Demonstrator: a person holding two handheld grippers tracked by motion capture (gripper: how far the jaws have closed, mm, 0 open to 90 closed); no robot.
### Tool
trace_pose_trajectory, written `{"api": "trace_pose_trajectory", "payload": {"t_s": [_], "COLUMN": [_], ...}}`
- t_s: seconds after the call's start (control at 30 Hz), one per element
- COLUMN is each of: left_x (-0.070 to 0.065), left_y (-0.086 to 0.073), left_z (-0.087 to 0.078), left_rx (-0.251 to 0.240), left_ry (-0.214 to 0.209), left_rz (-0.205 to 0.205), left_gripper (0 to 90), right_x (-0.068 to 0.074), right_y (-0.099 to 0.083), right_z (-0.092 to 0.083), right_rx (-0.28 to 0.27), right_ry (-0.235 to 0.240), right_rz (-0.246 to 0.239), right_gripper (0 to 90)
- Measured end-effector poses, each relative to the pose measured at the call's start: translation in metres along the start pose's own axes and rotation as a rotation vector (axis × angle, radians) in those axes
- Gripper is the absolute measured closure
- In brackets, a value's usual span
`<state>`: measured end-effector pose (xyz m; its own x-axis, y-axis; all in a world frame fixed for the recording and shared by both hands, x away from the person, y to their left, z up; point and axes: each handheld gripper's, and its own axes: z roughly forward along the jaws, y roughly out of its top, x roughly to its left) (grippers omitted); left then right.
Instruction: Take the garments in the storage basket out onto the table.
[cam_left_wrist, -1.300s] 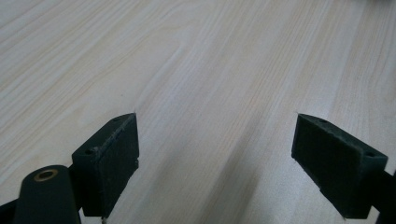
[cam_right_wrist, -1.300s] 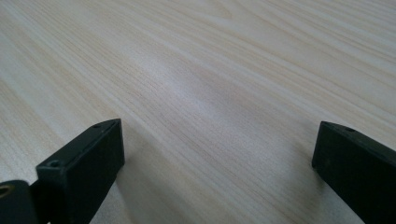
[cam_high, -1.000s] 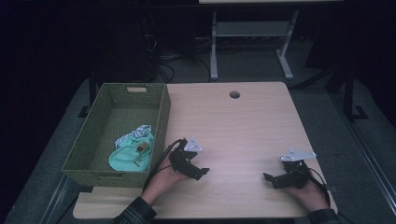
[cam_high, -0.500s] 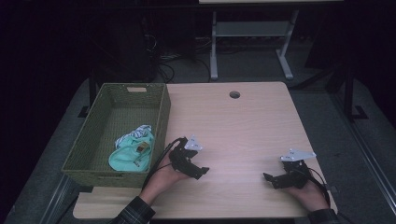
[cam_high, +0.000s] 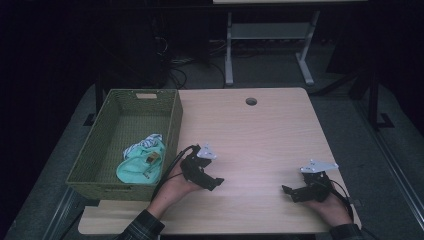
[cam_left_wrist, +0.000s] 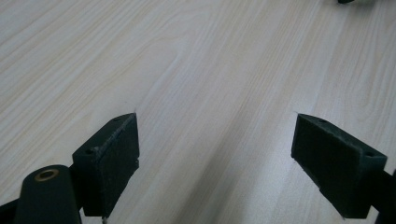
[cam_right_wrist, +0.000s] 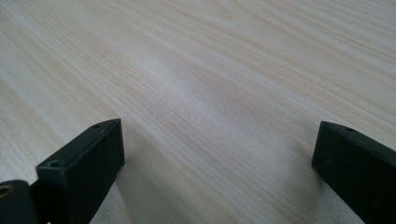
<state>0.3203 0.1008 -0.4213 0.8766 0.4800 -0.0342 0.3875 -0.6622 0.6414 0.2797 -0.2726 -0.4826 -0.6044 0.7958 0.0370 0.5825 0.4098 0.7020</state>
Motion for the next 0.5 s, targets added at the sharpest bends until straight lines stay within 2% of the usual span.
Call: {"api": "trace_pose_trajectory", "payload": {"t_s": [0.5], "left_x": [0.0022], "left_y": [0.0094], "left_z": [-0.0098], "left_rx": [-0.007], "left_ry": [-0.018], "left_rz": [0.008], "left_gripper": [14.5], "right_x": [0.0], "right_y": [0.0], "right_z": [0.0], "right_rx": [0.0], "right_ry": [0.0], "right_rz": [0.0], "right_gripper": [1.9]}}
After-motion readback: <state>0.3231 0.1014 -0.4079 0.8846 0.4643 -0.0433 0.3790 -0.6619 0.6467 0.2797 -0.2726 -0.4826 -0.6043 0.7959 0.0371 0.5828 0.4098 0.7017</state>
